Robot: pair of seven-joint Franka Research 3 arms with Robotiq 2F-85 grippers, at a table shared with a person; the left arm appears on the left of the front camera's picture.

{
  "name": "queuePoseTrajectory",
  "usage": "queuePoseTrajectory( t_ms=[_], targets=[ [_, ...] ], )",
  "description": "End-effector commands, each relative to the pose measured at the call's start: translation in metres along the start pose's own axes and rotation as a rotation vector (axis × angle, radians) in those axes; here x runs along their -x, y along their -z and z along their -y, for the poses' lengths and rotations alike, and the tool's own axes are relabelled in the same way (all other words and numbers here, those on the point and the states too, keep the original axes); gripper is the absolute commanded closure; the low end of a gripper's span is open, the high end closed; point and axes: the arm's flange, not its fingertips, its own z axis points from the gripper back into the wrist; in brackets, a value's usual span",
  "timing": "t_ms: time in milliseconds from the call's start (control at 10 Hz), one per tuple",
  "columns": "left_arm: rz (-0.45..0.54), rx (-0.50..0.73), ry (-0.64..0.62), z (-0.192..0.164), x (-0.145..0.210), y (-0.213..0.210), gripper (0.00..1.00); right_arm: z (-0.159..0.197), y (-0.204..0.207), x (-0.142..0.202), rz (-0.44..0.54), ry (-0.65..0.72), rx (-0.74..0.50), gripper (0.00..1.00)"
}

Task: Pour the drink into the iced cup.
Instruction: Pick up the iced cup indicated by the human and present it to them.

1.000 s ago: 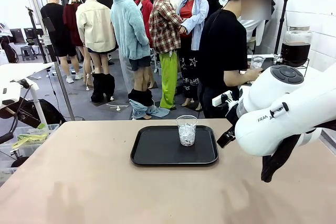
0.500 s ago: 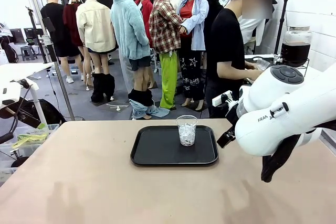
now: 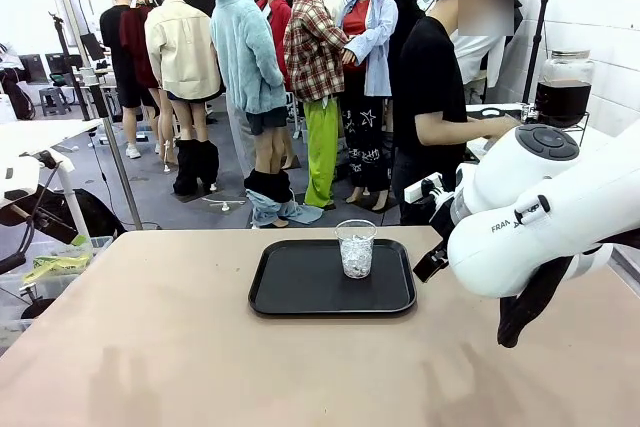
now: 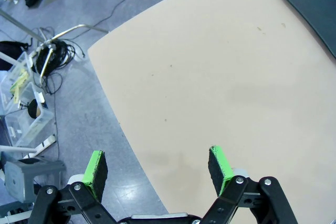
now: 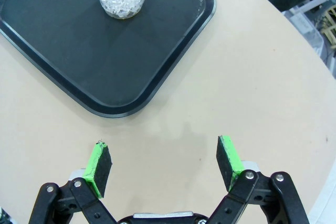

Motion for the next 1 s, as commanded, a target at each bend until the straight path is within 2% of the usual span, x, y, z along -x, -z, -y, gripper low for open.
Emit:
queuePoseTrajectory(
  t_ms=[0, 900],
  targets=[
    [0.001, -0.008, 0.002, 0.0007, 0.0001, -0.0004, 0.0, -0.0009, 0.0001, 0.0001, 0.0, 0.0, -0.001, 0.0],
    [0.001, -0.008, 0.002, 0.0007, 0.0001, -0.0004, 0.0, -0.0009, 0.0001, 0.0001, 0.0, 0.0, -0.001, 0.0]
  ],
)
